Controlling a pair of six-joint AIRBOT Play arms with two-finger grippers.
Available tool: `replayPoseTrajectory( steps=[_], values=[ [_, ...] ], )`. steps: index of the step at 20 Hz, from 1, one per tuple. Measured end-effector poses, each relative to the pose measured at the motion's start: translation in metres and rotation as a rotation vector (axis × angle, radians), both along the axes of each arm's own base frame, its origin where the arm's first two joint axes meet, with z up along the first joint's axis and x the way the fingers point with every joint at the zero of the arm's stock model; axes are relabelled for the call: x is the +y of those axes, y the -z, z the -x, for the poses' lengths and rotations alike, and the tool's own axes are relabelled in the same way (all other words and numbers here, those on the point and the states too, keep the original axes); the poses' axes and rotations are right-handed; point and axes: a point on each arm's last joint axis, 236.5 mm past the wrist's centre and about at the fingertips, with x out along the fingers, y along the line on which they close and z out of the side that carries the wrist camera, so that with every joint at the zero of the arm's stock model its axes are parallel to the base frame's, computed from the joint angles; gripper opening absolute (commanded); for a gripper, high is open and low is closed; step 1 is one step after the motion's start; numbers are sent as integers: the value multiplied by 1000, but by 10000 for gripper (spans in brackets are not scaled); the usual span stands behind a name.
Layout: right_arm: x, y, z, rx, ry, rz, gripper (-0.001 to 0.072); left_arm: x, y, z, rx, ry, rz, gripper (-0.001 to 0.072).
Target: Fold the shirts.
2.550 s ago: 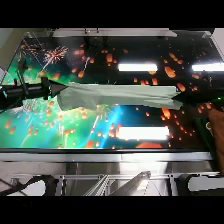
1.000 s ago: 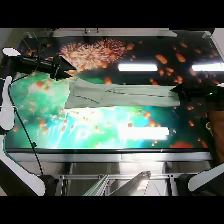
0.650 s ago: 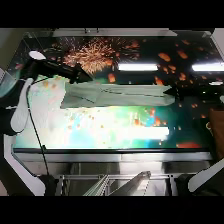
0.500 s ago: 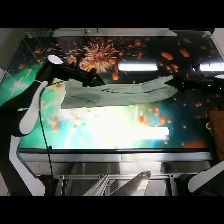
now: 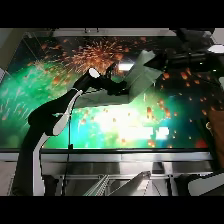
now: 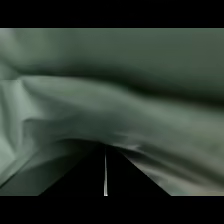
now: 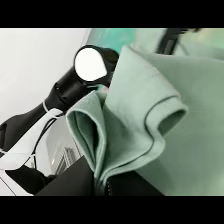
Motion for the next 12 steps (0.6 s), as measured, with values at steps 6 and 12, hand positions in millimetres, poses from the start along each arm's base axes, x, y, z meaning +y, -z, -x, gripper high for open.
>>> replayPoseTrajectory(
  steps=[6, 12],
  values=[
    [88, 12, 20, -15, -57, 81, 19, 16, -17, -2, 73, -1, 56, 8],
    [114, 33, 3, -16, 22, 120, 18, 152, -167, -23, -34, -6, 166, 7]
  ],
)
